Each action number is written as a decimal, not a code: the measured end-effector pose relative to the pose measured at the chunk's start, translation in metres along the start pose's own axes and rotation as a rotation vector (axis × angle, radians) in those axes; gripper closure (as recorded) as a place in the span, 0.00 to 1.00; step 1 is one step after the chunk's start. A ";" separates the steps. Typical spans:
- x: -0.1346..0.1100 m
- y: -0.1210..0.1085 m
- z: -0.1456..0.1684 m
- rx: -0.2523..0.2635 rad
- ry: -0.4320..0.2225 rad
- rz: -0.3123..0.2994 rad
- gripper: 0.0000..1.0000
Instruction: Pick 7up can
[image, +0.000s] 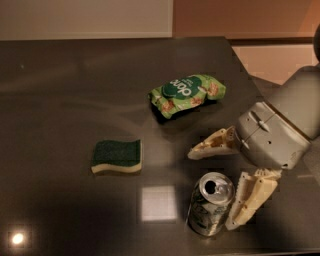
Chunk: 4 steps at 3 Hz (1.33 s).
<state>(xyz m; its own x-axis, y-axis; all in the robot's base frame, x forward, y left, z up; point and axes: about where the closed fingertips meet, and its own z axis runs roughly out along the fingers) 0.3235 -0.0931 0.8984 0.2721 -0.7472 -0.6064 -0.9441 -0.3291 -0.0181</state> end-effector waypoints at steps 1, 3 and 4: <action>-0.009 0.001 -0.004 0.000 -0.032 -0.008 0.47; -0.018 -0.006 -0.018 0.005 -0.036 0.005 0.95; -0.019 -0.026 -0.038 0.021 -0.018 0.055 1.00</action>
Offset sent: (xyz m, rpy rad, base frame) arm -0.0125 0.0028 0.0227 0.0648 0.0429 0.0362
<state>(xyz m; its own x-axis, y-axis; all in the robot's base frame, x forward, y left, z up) 0.3497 -0.0921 0.9402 0.2169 -0.7532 -0.6210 -0.9613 -0.2756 -0.0014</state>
